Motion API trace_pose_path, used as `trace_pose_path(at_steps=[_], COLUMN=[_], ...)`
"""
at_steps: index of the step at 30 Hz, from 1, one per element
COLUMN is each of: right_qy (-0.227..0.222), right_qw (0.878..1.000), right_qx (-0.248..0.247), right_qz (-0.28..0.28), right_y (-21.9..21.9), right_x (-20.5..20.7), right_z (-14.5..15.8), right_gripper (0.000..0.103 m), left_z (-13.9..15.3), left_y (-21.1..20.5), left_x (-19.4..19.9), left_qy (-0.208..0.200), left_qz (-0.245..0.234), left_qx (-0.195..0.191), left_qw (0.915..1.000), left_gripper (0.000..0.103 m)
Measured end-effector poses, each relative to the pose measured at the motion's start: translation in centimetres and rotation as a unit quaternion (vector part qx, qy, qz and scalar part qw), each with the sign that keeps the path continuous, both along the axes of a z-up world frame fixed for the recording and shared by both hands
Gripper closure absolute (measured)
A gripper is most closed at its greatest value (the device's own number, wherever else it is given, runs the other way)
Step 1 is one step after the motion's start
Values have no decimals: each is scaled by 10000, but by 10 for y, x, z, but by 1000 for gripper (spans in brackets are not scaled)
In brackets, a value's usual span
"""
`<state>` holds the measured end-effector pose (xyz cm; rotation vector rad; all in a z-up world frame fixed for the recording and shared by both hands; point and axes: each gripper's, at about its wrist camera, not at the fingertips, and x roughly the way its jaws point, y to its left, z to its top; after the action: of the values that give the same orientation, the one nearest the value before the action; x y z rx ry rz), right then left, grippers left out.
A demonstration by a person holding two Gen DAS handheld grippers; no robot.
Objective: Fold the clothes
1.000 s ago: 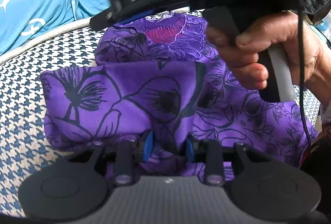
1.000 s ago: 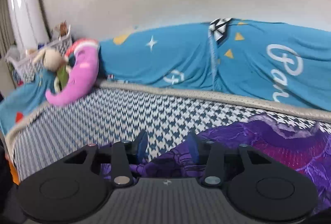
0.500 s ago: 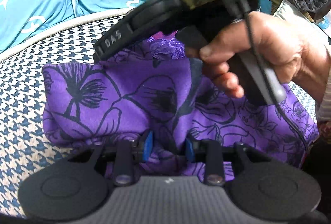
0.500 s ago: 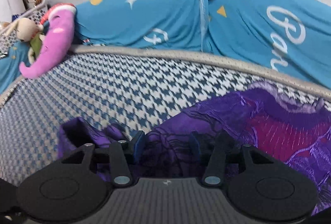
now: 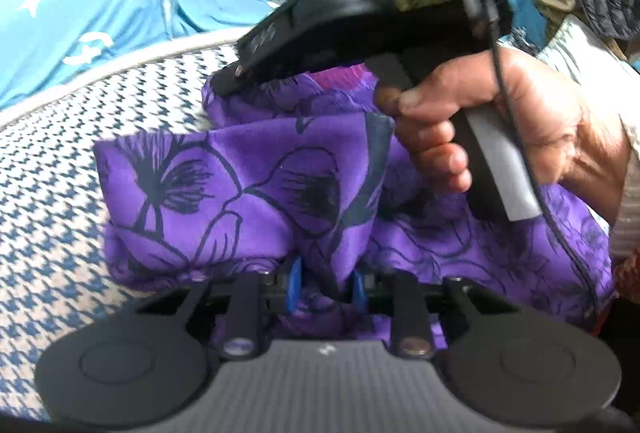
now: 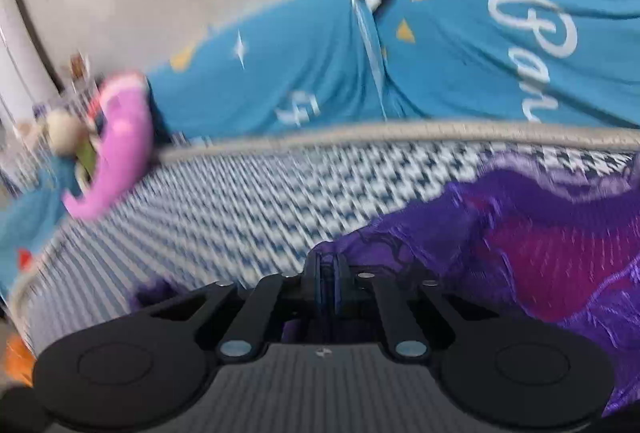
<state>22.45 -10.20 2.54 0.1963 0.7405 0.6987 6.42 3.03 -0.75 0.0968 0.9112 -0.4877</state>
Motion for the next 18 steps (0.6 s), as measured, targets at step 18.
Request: trace_pose_path(at_steps=[18], right_qy=[-600], right_qw=[9887], right_qx=[1069], right_qz=[-860], right_y=[34], right_x=[43], right_z=[23], right_gripper=[87], left_z=[31], left_y=[149], left_x=[82], left_qy=[103], left_qz=[3700], left_qx=[-885], left_qw=[9247], left_gripper=[79])
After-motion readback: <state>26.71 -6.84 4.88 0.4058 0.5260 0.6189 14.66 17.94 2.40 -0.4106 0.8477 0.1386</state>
